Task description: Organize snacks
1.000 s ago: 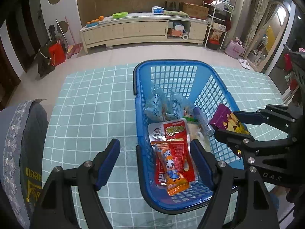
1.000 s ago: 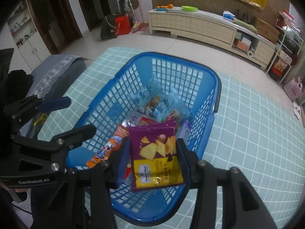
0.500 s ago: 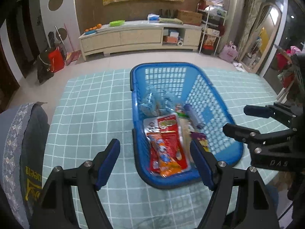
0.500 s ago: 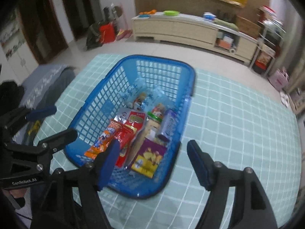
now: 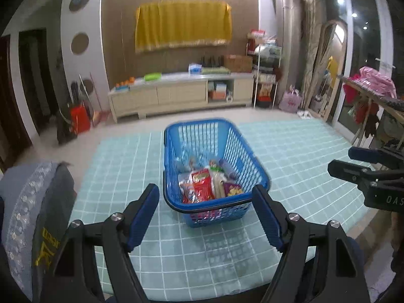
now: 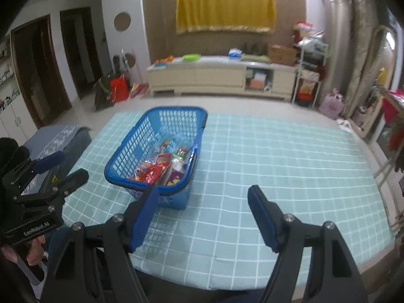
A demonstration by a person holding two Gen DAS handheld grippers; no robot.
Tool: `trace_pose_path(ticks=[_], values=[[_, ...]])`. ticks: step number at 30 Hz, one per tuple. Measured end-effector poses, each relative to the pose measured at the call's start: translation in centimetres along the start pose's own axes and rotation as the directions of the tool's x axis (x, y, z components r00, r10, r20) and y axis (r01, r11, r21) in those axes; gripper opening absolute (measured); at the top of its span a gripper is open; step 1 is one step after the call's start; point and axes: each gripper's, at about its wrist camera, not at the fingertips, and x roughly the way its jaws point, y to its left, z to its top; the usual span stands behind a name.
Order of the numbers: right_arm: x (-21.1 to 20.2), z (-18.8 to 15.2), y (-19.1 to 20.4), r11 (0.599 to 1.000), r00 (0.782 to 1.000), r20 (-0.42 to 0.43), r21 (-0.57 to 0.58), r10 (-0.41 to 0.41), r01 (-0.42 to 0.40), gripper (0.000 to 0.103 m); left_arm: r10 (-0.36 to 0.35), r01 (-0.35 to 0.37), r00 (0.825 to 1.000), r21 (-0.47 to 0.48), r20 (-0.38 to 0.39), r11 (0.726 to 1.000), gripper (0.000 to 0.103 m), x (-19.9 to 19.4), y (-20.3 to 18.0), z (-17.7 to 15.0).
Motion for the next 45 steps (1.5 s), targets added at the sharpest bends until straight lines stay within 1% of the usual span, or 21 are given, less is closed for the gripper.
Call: trace_pose_path(ticks=[1,3,4,5,6,7,8,9,12,15,17,23,25,32,40,45], values=[[-1.0,-0.3,-0.1,1.000,1.000,0.021,0.011,-0.006,0.006,0.078,-0.004,0.004,1.000,0.009,0.023,1.000,0.075,-1.0,-0.4,0.1],[-2.6,-0.5,-0.3,0.999,0.998,0.057,0.029,-0.019,0.017,0.085,-0.009,0.006,0.998,0.032,0.070,0.999,0.083,-2.8,-1.1,0.2],[-3.5,-0.6,-0.3,0.999,0.996,0.081,0.037,-0.023,0.020,0.092,-0.011,0.008,0.996,0.041,0.090,0.999,0.087,-3.5,-1.3,0.2],[-4.1,-0.7,-0.3,0.999,0.995,0.097,0.039,-0.024,0.020,0.098,-0.015,0.009,0.994,0.049,0.112,0.999,0.088,-4.3,-1.6,0.2],[-5.0,-0.8,-0.1,0.999,0.992,0.119,0.039,-0.031,0.026,0.100,-0.017,0.010,0.991,0.054,0.133,0.998,0.089,-5.1,-1.7,0.4],[-5.7,-0.8,0.0,0.999,0.990,0.136,0.036,-0.041,0.036,0.103,-0.019,0.010,0.989,0.058,0.147,0.998,0.094,-5.7,-1.9,0.6],[-6.2,-0.9,0.0,0.998,0.988,0.147,0.033,-0.048,0.044,0.103,-0.019,0.010,0.987,0.061,0.159,0.998,0.102,-6.2,-2.1,0.7],[-6.9,-1.0,0.2,0.998,0.986,0.158,0.028,-0.058,0.055,0.103,-0.023,0.012,0.985,0.066,0.172,0.998,0.103,-6.9,-2.2,0.8],[-8.1,-1.3,0.5,0.998,0.981,0.180,0.010,-0.067,0.066,0.103,-0.033,0.018,0.980,0.076,0.197,0.997,0.103,-8.3,-2.5,1.0],[-8.9,-1.5,1.1,0.997,0.977,0.197,-0.010,-0.076,0.080,0.103,-0.028,0.011,0.977,0.080,0.210,0.997,0.103,-9.1,-2.8,0.8],[-9.2,-1.4,1.4,0.997,0.976,0.206,-0.017,-0.065,0.070,0.103,-0.033,0.017,0.976,0.079,0.213,0.997,0.103,-9.4,-2.8,0.8],[-9.3,-1.6,1.8,0.997,0.975,0.212,-0.030,-0.062,0.069,0.103,-0.051,0.033,0.977,0.091,0.205,0.995,0.103,-9.9,-3.2,0.4],[-9.0,-1.6,1.7,0.998,0.978,0.200,-0.020,-0.059,0.065,0.103,-0.042,0.024,0.979,0.095,0.199,0.995,0.103,-9.8,-3.3,0.3],[-9.0,-2.1,2.0,0.997,0.981,0.182,-0.020,-0.064,0.069,0.103,-0.069,0.056,0.982,0.077,0.178,0.995,0.103,-9.8,-3.1,0.0],[-9.1,-2.4,2.1,0.997,0.982,0.175,-0.017,-0.072,0.076,0.103,-0.083,0.072,0.983,0.070,0.163,0.995,0.103,-9.7,-3.0,-0.1],[-9.1,-2.4,2.2,0.997,0.981,0.178,-0.017,-0.072,0.076,0.103,-0.079,0.069,0.984,0.068,0.162,0.995,0.103,-9.7,-2.9,-0.1]])
